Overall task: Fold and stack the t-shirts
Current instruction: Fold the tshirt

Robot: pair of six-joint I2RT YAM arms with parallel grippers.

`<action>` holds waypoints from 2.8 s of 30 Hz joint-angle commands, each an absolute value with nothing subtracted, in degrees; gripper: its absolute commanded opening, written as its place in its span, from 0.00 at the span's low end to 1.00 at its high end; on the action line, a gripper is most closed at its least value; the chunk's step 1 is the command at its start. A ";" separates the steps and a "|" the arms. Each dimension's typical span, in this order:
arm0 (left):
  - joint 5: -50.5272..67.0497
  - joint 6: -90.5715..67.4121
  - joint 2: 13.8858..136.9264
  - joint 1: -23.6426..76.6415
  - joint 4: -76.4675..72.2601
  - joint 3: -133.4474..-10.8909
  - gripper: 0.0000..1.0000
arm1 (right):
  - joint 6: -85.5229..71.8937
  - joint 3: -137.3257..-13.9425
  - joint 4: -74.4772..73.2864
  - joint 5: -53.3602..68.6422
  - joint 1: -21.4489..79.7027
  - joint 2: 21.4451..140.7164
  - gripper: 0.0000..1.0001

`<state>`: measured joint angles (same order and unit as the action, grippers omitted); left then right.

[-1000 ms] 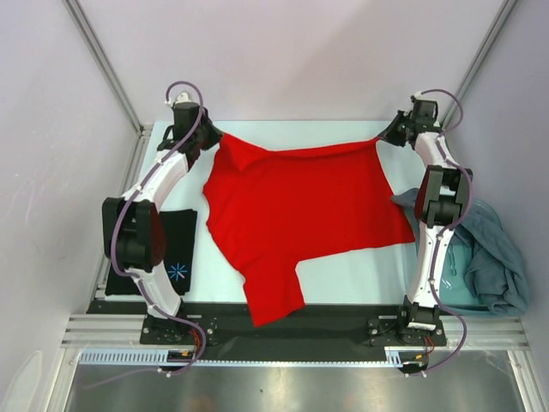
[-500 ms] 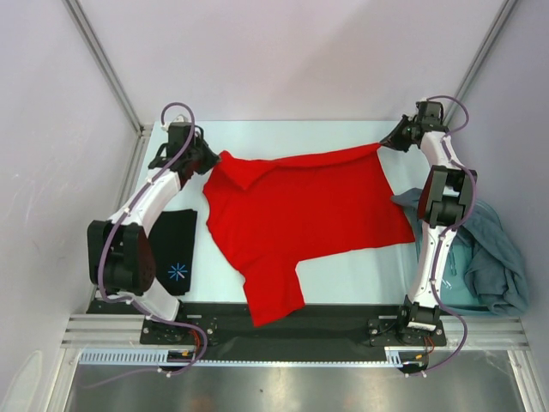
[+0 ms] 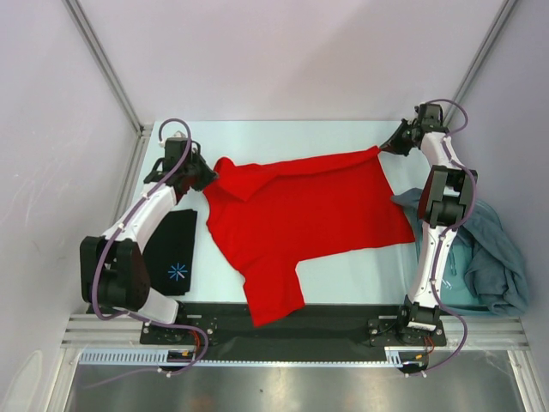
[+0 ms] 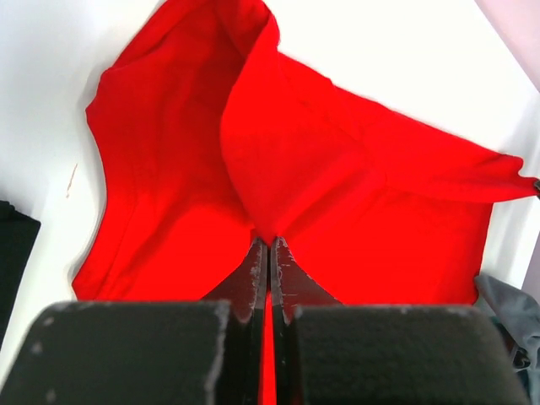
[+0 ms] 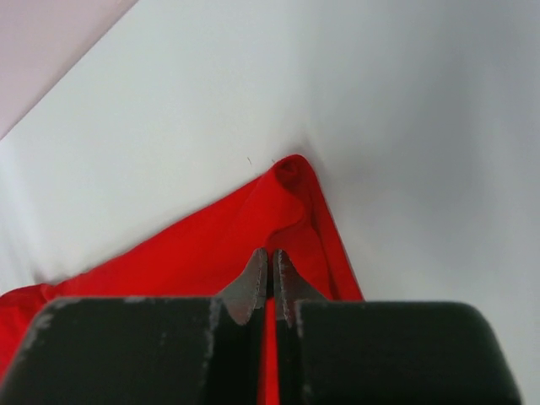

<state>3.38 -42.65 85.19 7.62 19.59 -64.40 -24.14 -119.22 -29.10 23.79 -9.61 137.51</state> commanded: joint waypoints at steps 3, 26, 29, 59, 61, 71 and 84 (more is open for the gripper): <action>4.83 -43.94 82.79 6.94 19.42 -63.02 0.00 | -22.76 -118.39 -30.32 22.94 -9.84 133.68 0.00; 7.73 -45.70 79.36 6.86 20.57 -54.41 0.00 | -21.71 -118.48 -32.43 20.74 -10.02 135.26 0.00; 7.56 -45.70 79.28 6.86 20.48 -53.53 0.00 | -21.62 -118.65 -32.52 20.74 -10.02 135.53 0.01; 10.11 -52.56 73.65 8.00 23.73 -49.31 0.00 | -21.01 -119.18 -33.40 20.30 -10.11 136.41 0.04; 10.11 -53.96 72.78 8.00 23.73 -48.35 0.00 | -20.92 -119.27 -33.57 20.48 -10.11 136.76 0.04; 9.93 -55.28 71.89 8.88 23.73 -46.41 0.00 | -20.83 -119.18 -34.10 19.69 -10.11 137.20 0.05; 3.26 -38.34 75.83 8.97 26.62 -56.67 0.67 | -22.76 -121.63 -38.76 9.14 -8.53 133.59 0.53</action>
<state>6.74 -46.65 74.39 8.97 26.33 -49.30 -22.39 -117.97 -37.98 12.71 -8.95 137.45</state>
